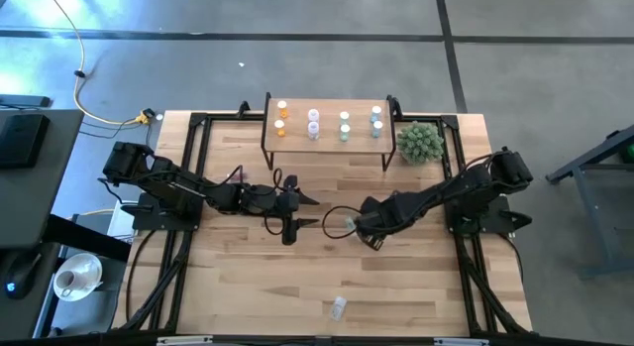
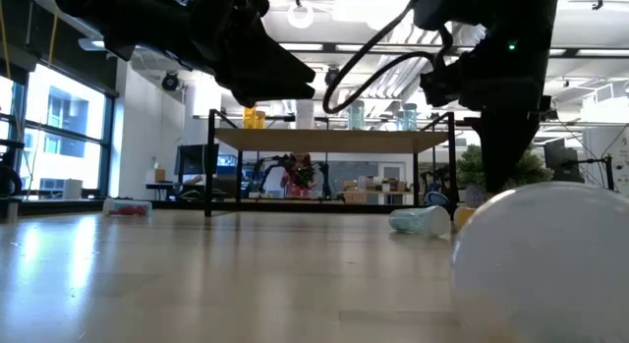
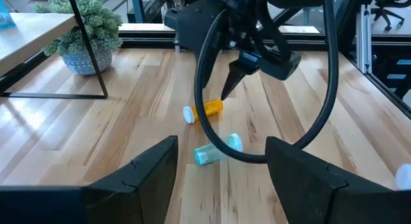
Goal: Pick and place medicine bottles onto shelf by color
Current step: Put the orange pill bottle on the shelf and aligned with the other orange pill bottles
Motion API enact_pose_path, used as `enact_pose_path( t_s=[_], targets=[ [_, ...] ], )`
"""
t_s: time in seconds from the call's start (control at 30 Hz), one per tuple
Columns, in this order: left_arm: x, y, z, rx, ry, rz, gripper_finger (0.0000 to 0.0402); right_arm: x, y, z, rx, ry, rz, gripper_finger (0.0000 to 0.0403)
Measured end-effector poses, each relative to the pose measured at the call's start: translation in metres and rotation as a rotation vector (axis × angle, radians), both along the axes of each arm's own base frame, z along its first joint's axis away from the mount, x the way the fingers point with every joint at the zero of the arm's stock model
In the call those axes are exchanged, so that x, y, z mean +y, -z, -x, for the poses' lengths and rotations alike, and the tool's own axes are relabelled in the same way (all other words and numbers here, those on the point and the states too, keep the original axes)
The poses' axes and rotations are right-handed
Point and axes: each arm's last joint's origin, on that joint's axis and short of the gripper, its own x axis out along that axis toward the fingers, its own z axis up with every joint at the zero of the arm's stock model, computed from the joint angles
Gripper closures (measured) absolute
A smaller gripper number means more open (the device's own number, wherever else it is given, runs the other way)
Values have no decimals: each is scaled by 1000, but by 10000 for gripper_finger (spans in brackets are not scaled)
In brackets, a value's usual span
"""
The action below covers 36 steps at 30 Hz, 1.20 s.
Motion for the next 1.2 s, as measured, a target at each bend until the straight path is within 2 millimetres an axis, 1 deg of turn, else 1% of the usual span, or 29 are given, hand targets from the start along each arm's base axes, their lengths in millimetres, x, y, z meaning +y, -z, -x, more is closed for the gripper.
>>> enact_pose_path(
  t_s=[0.27, 0.47, 0.8, 0.9, 1.1, 1.2],
  targets=[
    [0, 0, 0, 0, 0, 0, 178, -1, 3, -2, -18, 28, -18, 237],
    [0, 0, 0, 0, 2, 0, 178, -3, 21, 5, -29, 48, -20, 237],
    [0, 0, 0, 0, 1, 1, 178, -12, 41, 11, -71, 90, -32, 240],
    [0, 0, 0, 0, 1, 0, 178, -12, 43, 12, -66, 93, -38, 256],
    [0, 0, 0, 0, 0, 1, 178, -11, 43, 12, -73, 87, -46, 319],
    [0, 0, 0, -1, -5, 17, 178, -11, 43, 11, -72, 53, -39, 338]
  ],
)
